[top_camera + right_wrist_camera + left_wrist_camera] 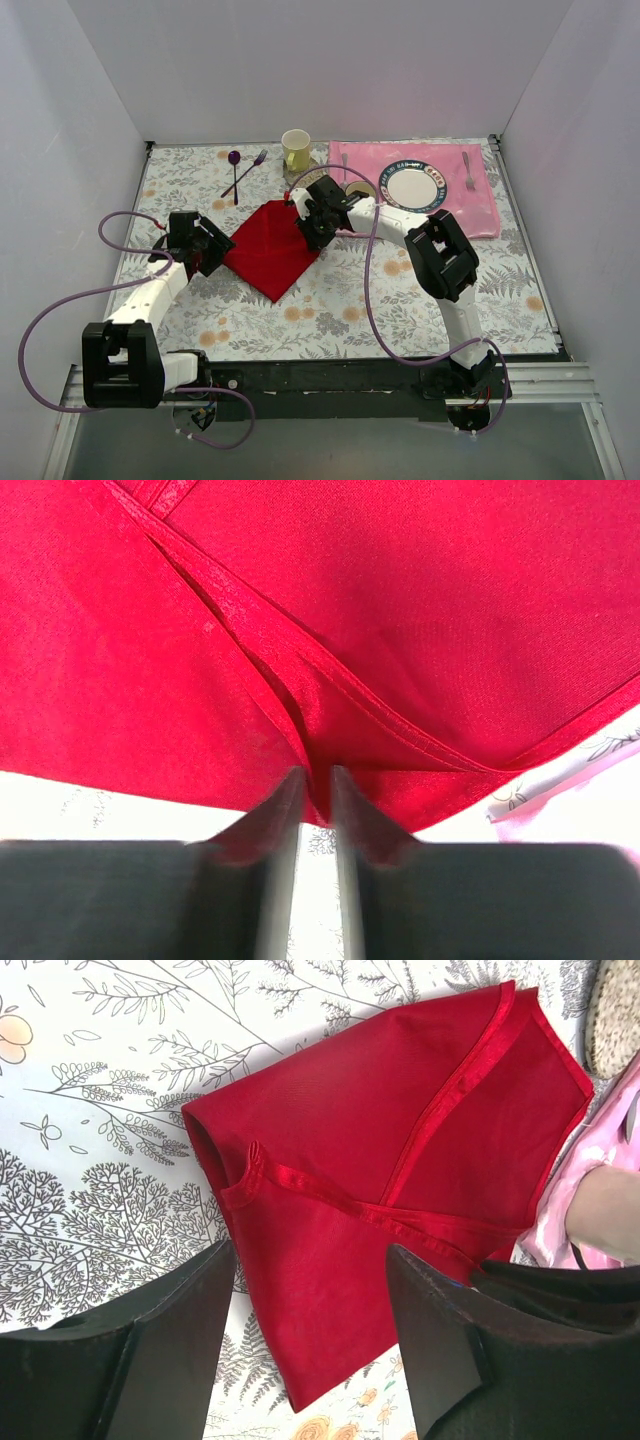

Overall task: Fold the napkin, place the utensils inside, and roll it up
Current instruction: Fold the napkin

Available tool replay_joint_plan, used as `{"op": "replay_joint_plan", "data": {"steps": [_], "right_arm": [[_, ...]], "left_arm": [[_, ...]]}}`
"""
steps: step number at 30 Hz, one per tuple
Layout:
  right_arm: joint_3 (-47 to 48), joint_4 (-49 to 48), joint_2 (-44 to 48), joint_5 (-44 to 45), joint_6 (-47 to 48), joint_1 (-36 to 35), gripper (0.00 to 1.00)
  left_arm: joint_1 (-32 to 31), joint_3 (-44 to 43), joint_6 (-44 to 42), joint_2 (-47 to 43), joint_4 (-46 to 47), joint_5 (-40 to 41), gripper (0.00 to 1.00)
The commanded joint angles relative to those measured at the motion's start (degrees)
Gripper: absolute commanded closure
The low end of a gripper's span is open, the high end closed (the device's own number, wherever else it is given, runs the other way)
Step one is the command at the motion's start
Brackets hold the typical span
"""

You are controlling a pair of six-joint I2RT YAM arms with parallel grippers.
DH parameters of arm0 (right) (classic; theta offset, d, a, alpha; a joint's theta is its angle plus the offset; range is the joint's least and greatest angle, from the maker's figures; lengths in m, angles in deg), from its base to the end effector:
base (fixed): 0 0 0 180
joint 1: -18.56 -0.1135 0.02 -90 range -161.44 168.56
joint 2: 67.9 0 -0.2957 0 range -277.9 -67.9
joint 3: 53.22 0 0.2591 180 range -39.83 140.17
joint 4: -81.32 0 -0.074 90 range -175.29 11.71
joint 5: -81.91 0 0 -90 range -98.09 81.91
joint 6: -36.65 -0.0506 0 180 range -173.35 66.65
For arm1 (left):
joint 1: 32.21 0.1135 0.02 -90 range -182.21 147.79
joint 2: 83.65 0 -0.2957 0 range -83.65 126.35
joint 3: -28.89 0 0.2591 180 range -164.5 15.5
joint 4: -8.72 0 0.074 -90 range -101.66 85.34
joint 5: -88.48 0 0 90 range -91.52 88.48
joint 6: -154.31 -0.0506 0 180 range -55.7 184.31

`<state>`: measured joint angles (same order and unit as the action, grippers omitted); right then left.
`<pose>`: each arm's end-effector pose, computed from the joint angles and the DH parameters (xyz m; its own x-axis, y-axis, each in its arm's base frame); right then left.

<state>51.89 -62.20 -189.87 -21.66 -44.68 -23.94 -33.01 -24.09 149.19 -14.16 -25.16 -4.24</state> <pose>0.3592 0.3453 0.1904 -0.4701 -0.6295 -0.6186 -0.8405 0.5332 0.0961 0.2442 -0.0058 0.2209 -0.1128 -0.9934 -0.0205 -0.7633 0.0998 -0.6383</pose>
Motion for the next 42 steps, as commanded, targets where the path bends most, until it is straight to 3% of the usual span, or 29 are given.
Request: {"op": "replay_joint_plan", "data": {"steps": [1,8,19,23,26,27,30,36,42], "right_arm": [[3.46,0.81,2.0,-1.73,-1.02,-0.21,0.83],[6.1,1.6,0.69,-1.47,-1.28,-0.21,0.94],[10.76,3.54,-3.53,-1.47,-1.28,-0.21,0.94],[10.76,3.89,-3.98,-0.59,-1.28,-0.21,0.92],[10.85,3.98,-4.24,0.38,-1.37,-0.13,0.92],[11.02,4.07,-4.41,0.38,-1.55,-0.13,0.91],[11.29,4.42,-4.42,0.64,-1.64,-0.13,0.91],[10.58,3.71,-3.62,0.73,-1.81,-0.04,0.83],[10.41,4.33,-3.01,0.64,-1.81,0.14,0.63]], "left_arm": [[0.36,0.22,-0.51,0.2,0.72,-1.15,0.4],[0.45,0.22,-0.86,0.47,0.8,-1.5,0.39],[0.36,-0.75,-0.25,0.38,-0.51,0.43,0.4],[0.36,-1.54,0.46,-1.55,-0.34,-2.63,0.44],[0.45,-3.55,0.37,-1.73,-2.09,-2.21,0.39],[0.36,-4.69,0.29,-1.21,-5.4,-0.98,0.34],[0.36,-7.86,1.25,-1.11,-10.86,5.96,0.3],[0.45,-6.9,4.23,1.34,-10.1,3.17,0.38],[0.45,-6.29,5.73,3.72,-10.18,3.51,0.43]]}}
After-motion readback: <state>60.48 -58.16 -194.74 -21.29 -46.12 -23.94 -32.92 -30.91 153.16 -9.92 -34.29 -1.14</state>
